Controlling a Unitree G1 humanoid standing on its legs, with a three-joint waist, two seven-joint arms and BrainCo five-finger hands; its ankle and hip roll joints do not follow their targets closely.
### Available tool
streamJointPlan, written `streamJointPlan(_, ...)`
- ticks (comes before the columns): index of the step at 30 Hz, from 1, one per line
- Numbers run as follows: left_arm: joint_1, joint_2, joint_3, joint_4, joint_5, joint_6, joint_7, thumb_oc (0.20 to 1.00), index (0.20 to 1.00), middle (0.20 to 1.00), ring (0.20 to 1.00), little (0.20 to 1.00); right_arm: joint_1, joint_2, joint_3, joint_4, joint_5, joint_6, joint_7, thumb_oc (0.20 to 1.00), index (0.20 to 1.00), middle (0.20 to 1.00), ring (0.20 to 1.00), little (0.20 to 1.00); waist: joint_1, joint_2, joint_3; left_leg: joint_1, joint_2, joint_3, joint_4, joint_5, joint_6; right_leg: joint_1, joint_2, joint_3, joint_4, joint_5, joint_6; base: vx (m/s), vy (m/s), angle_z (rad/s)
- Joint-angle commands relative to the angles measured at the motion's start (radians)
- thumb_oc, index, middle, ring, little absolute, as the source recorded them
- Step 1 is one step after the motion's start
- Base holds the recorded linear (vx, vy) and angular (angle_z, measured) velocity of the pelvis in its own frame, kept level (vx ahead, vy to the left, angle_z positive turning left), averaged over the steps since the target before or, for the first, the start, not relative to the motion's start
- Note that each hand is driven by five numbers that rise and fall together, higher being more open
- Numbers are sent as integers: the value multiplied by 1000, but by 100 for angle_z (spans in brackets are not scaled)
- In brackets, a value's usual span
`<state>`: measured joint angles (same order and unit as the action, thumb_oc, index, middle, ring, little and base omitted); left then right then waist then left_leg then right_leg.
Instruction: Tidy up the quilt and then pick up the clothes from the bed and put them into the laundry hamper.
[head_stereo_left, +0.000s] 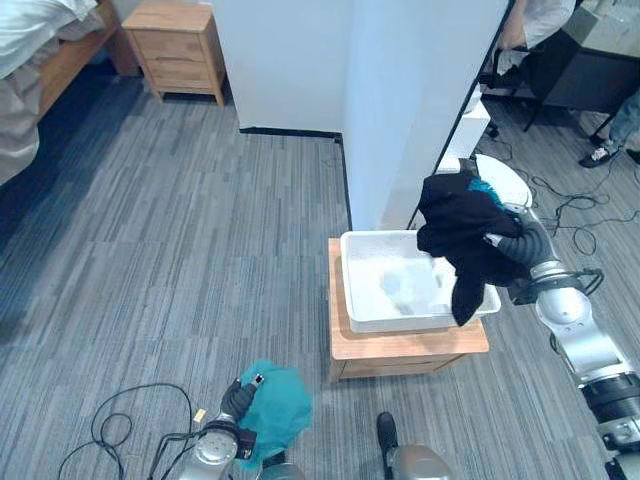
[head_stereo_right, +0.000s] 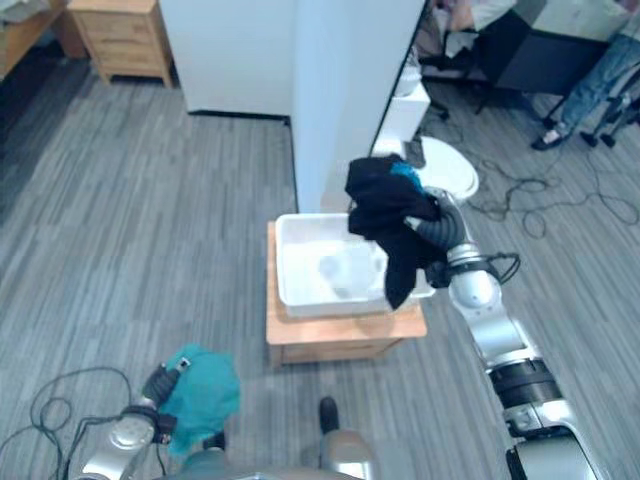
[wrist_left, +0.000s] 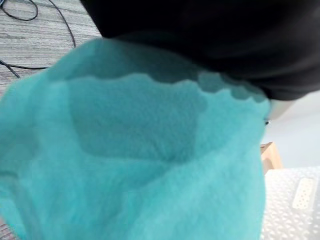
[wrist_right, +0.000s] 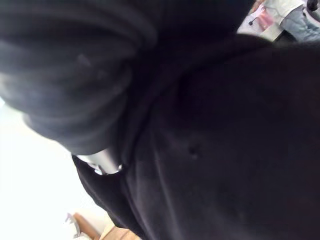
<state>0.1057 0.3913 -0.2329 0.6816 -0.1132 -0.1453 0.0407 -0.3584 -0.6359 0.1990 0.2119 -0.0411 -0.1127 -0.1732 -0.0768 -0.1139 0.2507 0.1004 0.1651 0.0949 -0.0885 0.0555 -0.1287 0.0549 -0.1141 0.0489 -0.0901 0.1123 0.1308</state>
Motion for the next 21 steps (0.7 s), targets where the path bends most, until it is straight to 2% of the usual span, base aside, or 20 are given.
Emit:
streamJointPlan(1,-55,21,-36,-28,-31,-50,3,200,200,200,200,200,-139,-17,34,43,-6,-39,-24,200,200,200,200,200,27,11,-56,52,-42,36,1,-134,36,-39,-71,3,3,-97,50,-4,-75,7)
streamJointPlan(3,-54,18,-47,-52,-45,-54,6,200,200,200,200,200,-183,1,84,95,-3,-32,-21,200,200,200,200,200,36,26,-48,33,-36,20,1,-122,29,-41,-64,-8,3,-107,40,-15,-132,21)
streamJointPlan(5,-62,26,-77,-99,-66,-72,2,200,200,200,200,200,-257,29,151,244,2,-19,-22,200,200,200,200,200,53,52,-33,-6,-29,-7,1,-102,19,-54,-55,-26,3,-117,28,-34,-122,25)
streamJointPlan(6,-62,26,-77,-99,-66,-72,2,200,200,200,200,200,-257,29,151,244,3,-19,-22,442,442,442,442,442,52,52,-33,-7,-29,-7,1,-102,19,-54,-55,-27,3,-117,28,-44,-59,32)
streamJointPlan(7,-71,32,-84,-122,-82,-81,5,200,200,200,200,200,-294,26,173,298,-11,-14,-31,1000,1000,1000,1000,1000,59,61,-24,-24,-26,-16,1,-93,16,-60,-52,-32,3,-118,25,-92,-64,38)
streamJointPlan(9,-106,48,-96,-197,-129,-115,21,200,200,200,200,200,-400,13,228,478,-79,5,-74,1000,1000,1000,1000,1000,74,85,-9,-68,-25,-32,1,-72,4,-82,-45,-43,3,-122,22,-98,-68,32)
streamJointPlan(10,-106,47,-95,-198,-129,-115,21,200,200,200,200,200,-404,14,230,481,-79,3,-75,1000,1000,1000,1000,1000,72,85,-10,-70,-25,-32,1,-71,3,-83,-45,-44,3,-122,22,-55,-42,18)
streamJointPlan(14,-169,82,-87,-299,-115,-148,51,200,200,200,200,200,-438,-37,308,619,-244,27,-108,1000,1000,1000,1000,1000,70,108,-2,-91,-20,-49,1,-57,-8,-90,-32,-50,3,-132,16,-35,-42,17)
streamJointPlan(17,-201,105,-88,-358,-66,-157,57,200,200,200,200,200,-349,-58,287,620,-305,38,-120,1000,1000,1000,1000,1000,56,110,-7,-72,-12,-46,1,-61,-8,-68,-24,-43,3,-141,11,5,-30,5)
streamJointPlan(19,-218,123,-77,-393,-45,-168,58,200,200,200,200,200,-226,-78,227,576,-329,37,-125,1000,1000,1000,1000,1000,37,109,-11,-55,-8,-40,1,-66,-8,-53,-21,-41,3,-142,10,12,-34,-3)
streamJointPlan(21,-234,146,-51,-473,-21,-176,53,200,200,200,200,200,-11,-85,108,478,-385,34,-141,1000,1000,1000,1000,1000,-1,104,-23,-24,-2,-24,1,-79,-8,-33,-19,-34,3,-145,9,30,-34,-9)
